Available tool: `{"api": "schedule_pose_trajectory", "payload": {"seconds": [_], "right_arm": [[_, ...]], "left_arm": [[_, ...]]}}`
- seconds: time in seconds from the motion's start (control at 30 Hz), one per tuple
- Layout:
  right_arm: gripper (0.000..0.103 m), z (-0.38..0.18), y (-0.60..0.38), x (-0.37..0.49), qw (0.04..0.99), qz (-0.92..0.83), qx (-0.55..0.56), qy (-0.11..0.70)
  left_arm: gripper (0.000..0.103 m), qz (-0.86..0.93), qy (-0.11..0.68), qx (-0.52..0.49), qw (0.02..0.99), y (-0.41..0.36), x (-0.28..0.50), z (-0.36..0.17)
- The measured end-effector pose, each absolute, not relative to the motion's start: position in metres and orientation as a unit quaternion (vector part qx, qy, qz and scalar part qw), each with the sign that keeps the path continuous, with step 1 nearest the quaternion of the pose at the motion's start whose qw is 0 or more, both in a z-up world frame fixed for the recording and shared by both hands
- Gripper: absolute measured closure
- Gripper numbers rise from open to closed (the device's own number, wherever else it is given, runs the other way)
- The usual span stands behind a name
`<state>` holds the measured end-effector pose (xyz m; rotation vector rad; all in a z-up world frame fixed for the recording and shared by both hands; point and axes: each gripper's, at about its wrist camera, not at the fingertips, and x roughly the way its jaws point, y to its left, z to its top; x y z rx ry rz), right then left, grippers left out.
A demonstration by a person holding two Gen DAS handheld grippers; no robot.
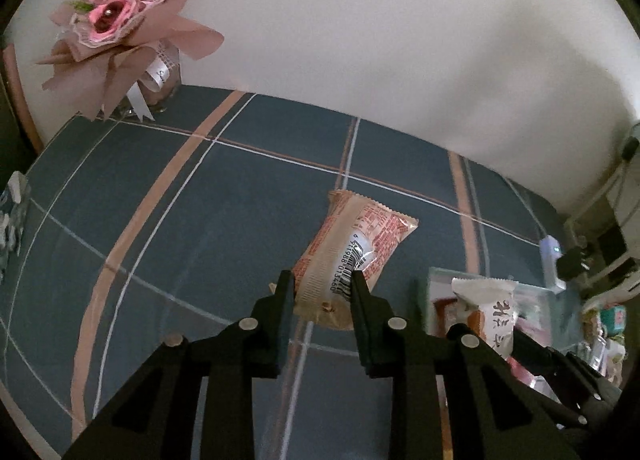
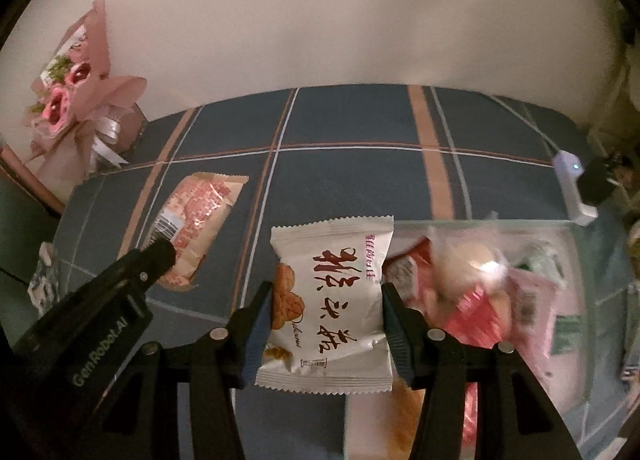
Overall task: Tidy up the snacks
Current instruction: 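Carry bread packet and pastry packet over the tray with both tools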
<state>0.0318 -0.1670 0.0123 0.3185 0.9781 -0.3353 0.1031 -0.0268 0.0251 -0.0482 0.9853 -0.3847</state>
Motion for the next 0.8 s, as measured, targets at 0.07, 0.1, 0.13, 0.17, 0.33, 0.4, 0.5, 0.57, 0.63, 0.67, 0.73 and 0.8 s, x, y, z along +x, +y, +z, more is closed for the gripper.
{"api": "schedule_pose_trajectory", "payload": {"seconds": [0.07, 0.1, 0.13, 0.17, 0.33, 0.4, 0.5, 0.57, 0.63, 0.67, 0.73, 0.8], "right_arm": [[0.048, 0.017, -0.166, 0.016, 0.858, -0.166, 0.147, 0.464], [0.048, 0.017, -0.166, 0.01, 0.858, -0.168, 0.147, 0.463], [0.048, 0.018, -0.166, 0.001, 0.857, -0.169, 0.148, 0.463], [0.048, 0.018, -0.166, -0.003, 0.857, -0.17, 0.148, 0.463], [0.048, 0.014, -0.179, -0.034, 0.852, -0.18, 0.164, 0.463], [0.048, 0.012, -0.191, -0.047, 0.849, -0.19, 0.173, 0.462], [0.048, 0.004, -0.214, -0.069, 0.835, -0.222, 0.182, 0.469], [0.048, -0.005, -0.227, -0.079, 0.825, -0.229, 0.199, 0.477], [0.048, -0.016, -0.24, -0.089, 0.813, -0.237, 0.217, 0.486], [0.048, -0.021, -0.244, -0.092, 0.808, -0.241, 0.221, 0.49], [0.048, -0.031, -0.253, -0.096, 0.797, -0.249, 0.231, 0.499], [0.048, -0.036, -0.256, -0.1, 0.792, -0.248, 0.238, 0.505]], "left_arm": [[0.074, -0.186, 0.463, -0.026, 0.866, -0.028, 0.085, 0.031], [0.074, -0.187, 0.461, -0.028, 0.867, -0.028, 0.08, 0.033], [0.074, -0.189, 0.46, -0.03, 0.867, -0.029, 0.073, 0.034], [0.074, -0.192, 0.459, -0.033, 0.867, -0.03, 0.066, 0.035], [0.074, -0.211, 0.462, -0.033, 0.861, -0.039, 0.033, 0.033], [0.074, -0.224, 0.468, -0.019, 0.855, -0.048, 0.025, 0.026], [0.074, -0.251, 0.49, -0.006, 0.835, -0.068, 0.011, 0.013], [0.074, -0.265, 0.502, 0.002, 0.823, -0.079, 0.004, 0.005], [0.074, -0.277, 0.512, 0.014, 0.813, -0.09, -0.002, 0.0], [0.074, -0.281, 0.515, 0.017, 0.809, -0.094, -0.005, -0.002], [0.074, -0.29, 0.526, 0.025, 0.799, -0.101, -0.009, -0.009], [0.074, -0.29, 0.531, 0.035, 0.795, -0.107, -0.013, -0.014]]}}
